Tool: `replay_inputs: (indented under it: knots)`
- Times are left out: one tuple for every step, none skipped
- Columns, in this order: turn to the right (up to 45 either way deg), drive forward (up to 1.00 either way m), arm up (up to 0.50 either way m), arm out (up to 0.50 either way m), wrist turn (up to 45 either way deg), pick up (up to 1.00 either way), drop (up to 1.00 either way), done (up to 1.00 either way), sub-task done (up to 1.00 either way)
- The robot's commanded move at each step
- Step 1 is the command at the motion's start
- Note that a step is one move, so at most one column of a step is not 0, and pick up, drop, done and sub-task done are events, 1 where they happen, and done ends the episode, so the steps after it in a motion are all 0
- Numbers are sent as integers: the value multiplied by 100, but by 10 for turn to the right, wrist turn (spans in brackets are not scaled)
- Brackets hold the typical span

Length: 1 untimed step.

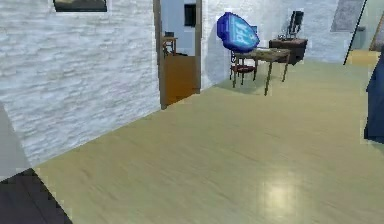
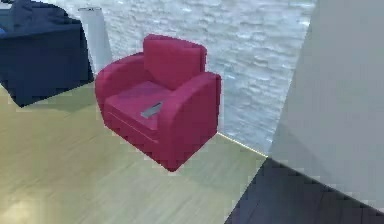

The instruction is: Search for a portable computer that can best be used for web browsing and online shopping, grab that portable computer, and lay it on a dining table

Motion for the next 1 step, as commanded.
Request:
replay_inputs:
  knots:
    - [0,100,0,0,0,0,0,0,0]
